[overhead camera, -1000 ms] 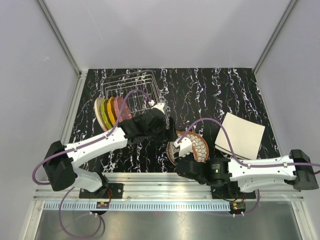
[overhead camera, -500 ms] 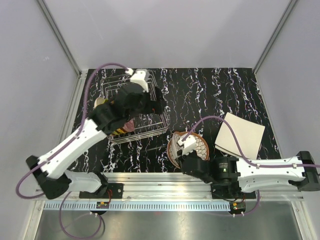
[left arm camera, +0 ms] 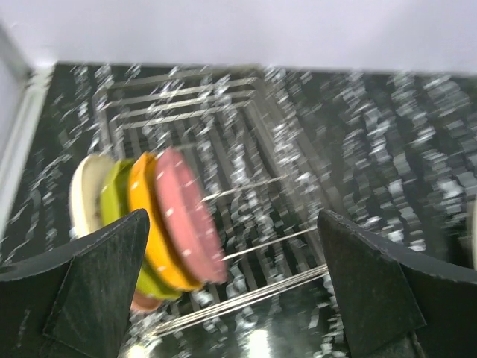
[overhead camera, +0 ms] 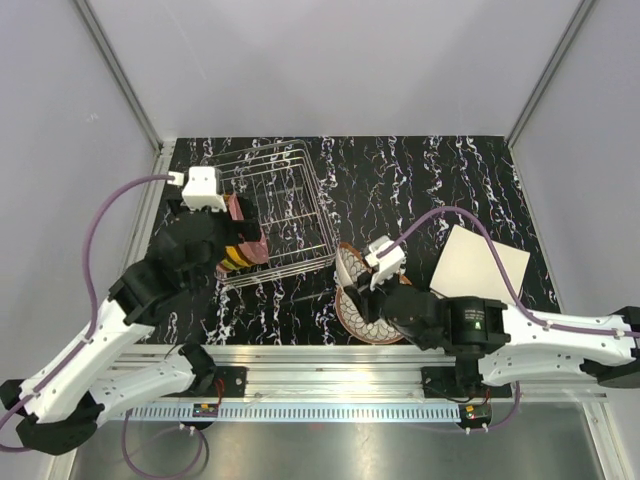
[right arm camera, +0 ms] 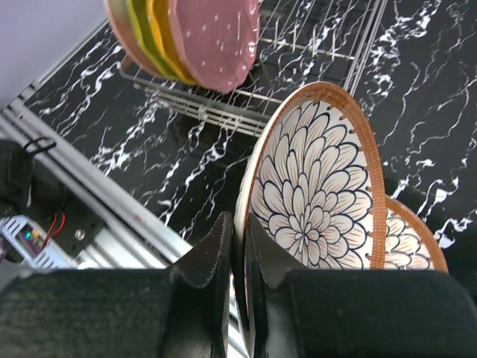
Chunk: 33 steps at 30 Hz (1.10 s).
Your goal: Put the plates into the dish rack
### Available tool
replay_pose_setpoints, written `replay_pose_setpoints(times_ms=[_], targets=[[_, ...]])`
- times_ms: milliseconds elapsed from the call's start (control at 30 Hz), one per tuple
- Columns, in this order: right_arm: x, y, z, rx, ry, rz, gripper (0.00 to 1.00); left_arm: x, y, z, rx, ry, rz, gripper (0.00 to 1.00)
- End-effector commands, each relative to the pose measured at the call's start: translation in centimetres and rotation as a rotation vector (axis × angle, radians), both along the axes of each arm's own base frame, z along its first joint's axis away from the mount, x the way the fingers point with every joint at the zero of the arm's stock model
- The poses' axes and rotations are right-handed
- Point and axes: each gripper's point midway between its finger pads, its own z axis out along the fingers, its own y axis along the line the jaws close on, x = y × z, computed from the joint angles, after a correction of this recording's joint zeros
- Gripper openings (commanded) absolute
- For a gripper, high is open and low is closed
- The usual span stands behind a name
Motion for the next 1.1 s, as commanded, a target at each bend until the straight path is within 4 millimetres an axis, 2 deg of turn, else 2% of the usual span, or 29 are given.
replay_pose_setpoints(times_ms=[0,33,200,233,300,333,400,433,500,533,600,633,800,1067], targets=[[2.7,1.4,6.7,0.163,-0.094,-0.039,0.00,0.3,2.9,-1.0,0.076,-0.018,0.142,0.99],[3.1,1.8,7.1,0.180,-0.091,-0.036,0.00,0.3,3.3,-1.7,0.094,-0.013,0.159,0.99],[5.9,3.7,10.4,0.257,-0.108,-0.006,0.00,-0.3,5.8,-1.6,0.108,-0.063,0.257,0.99],[6.5,4.2,11.9,0.285,-0.120,-0.007,0.00,-0.6,6.3,-1.4,0.099,-0.076,0.268,0.99],[7.8,4.7,13.4,0.310,-0.135,0.011,0.00,-0.8,7.2,-1.5,0.097,-0.097,0.310,0.99],[8.5,5.5,14.9,0.339,-0.145,0.020,0.00,-1.1,7.9,-1.3,0.101,-0.115,0.325,0.99],[9.3,6.6,16.2,0.375,-0.146,0.057,0.00,-1.4,8.9,-1.2,0.094,-0.135,0.374,0.99],[10.7,7.2,17.1,0.400,-0.156,0.053,0.00,-1.8,9.5,-0.9,0.076,-0.146,0.390,0.99],[11.5,8.4,17.9,0.452,-0.137,0.086,0.00,-2.0,10.0,-0.9,0.059,-0.161,0.411,0.99],[13.1,9.1,18.0,0.468,-0.133,0.078,0.00,-2.3,10.3,-0.7,0.048,-0.173,0.414,0.99],[14.0,10.4,19.1,0.534,-0.125,0.110,0.00,-2.4,10.4,-0.6,0.029,-0.189,0.412,0.99],[15.1,11.6,18.6,0.542,-0.119,0.114,0.00,-2.3,10.4,-0.7,0.039,-0.191,0.410,0.99],[17.7,14.9,18.7,0.629,-0.095,0.130,0.00,-2.2,10.6,-0.9,0.061,-0.182,0.440,0.99],[20.3,17.1,18.1,0.756,-0.053,0.113,0.00,-1.9,10.1,-1.1,0.074,-0.174,0.417,0.99]])
